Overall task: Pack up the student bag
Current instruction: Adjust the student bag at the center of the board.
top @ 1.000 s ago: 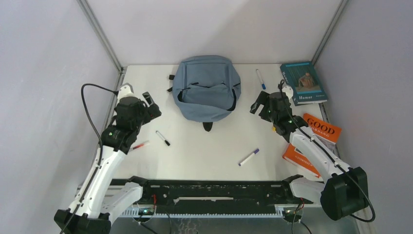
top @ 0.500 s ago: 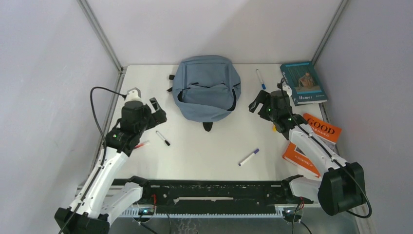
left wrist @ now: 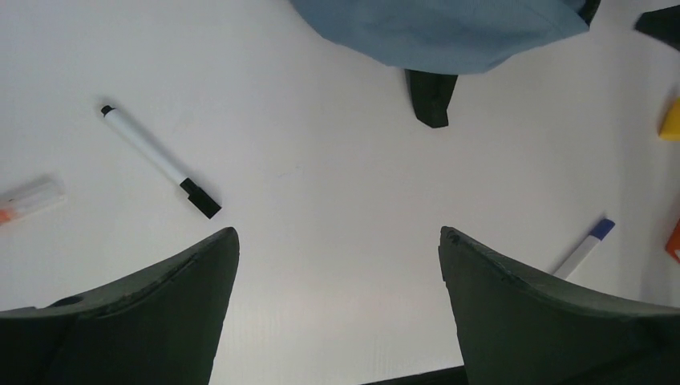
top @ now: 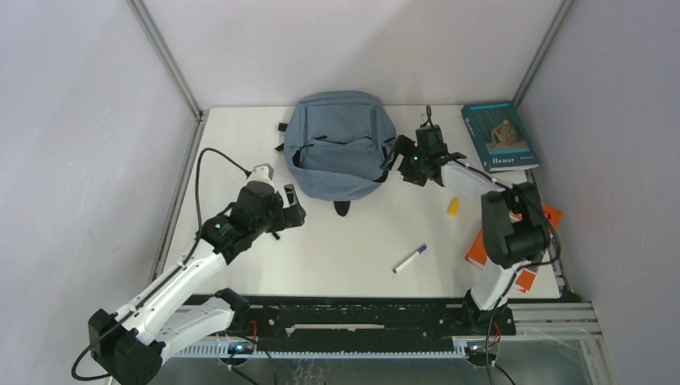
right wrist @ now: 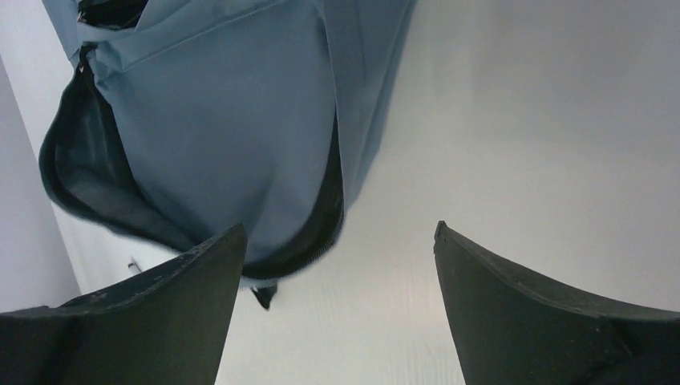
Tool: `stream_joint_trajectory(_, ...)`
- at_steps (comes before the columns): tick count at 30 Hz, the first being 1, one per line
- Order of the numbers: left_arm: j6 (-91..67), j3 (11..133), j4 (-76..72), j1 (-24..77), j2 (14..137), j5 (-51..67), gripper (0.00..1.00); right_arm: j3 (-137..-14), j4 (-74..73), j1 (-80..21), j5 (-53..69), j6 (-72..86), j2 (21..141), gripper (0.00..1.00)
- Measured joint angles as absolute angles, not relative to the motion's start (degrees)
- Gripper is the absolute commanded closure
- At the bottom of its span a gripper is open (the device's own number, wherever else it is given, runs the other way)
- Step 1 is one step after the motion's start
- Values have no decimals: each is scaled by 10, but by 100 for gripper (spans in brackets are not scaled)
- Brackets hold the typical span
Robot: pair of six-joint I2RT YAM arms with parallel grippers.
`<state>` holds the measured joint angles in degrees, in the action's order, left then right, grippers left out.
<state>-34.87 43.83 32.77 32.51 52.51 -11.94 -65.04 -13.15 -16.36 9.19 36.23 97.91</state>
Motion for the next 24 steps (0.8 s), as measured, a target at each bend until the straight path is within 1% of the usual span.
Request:
stream_joint_trajectory(2,-356,439,326,325,524,-126,2,-675,-119,-163,112,376,1026,12)
stream_joint_trajectory(3,-357,440,325,325,525,-129,2,-688,-113,-163,121,383,1049,19)
stream_joint_trajectory(4,-360,441,324,325,528,-131,2,-699,-107,-163,131,390,1071,29)
stream_joint_trajectory(5,-362,442,324,325,533,-132,2,-707,-101,-163,139,395,1088,41)
stream_joint_trajectory(7,-364,448,327,325,548,-133,2,-719,-93,-163,162,405,1118,72)
stream_joint_trajectory(8,-366,450,327,325,555,-133,2,-720,-90,-163,174,408,1127,90)
stream_joint_trajectory(9,-367,450,327,325,560,-133,2,-720,-90,-163,185,413,1131,100)
stream_joint_trajectory(15,-367,451,338,315,565,-133,2,-719,-101,-173,215,406,1114,100)
stream_joint_trajectory(21,-356,496,354,292,581,-139,1,-669,-124,-199,222,359,1028,100)
stream_joint_trajectory(24,-347,525,357,272,597,-139,1,-649,-135,-206,226,338,1005,100)
